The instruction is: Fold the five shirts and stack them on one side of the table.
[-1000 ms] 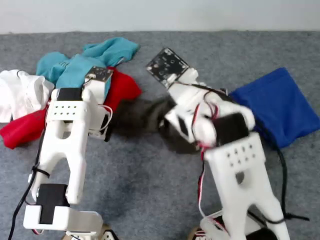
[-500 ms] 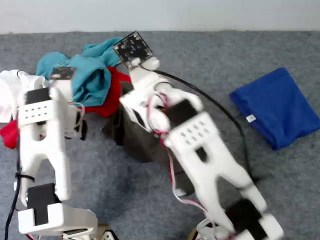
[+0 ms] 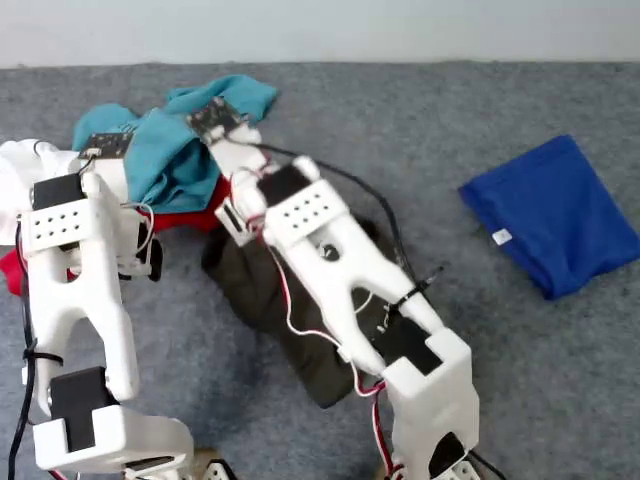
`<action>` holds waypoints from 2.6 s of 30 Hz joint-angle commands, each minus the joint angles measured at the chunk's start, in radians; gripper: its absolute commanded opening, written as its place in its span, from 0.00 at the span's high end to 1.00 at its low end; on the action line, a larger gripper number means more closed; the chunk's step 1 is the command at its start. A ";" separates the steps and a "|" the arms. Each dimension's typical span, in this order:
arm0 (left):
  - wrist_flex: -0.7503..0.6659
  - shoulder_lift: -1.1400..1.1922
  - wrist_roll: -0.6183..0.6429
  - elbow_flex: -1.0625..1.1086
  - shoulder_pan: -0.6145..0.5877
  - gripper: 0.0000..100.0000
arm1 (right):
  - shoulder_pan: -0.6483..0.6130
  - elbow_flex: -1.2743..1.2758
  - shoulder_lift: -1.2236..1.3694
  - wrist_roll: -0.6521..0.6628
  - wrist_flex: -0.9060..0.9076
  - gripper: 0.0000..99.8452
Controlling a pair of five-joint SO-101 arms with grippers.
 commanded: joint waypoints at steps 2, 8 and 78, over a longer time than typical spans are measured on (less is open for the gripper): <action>0.006 0.000 0.005 -0.030 0.009 0.86 | 0.047 -0.324 -0.061 0.163 0.412 0.63; 0.006 0.005 0.005 -0.019 0.121 0.86 | 0.223 -0.258 -0.110 0.204 0.463 0.63; -0.133 0.186 -0.063 0.028 0.649 0.86 | 0.736 -0.859 0.357 0.445 0.469 0.78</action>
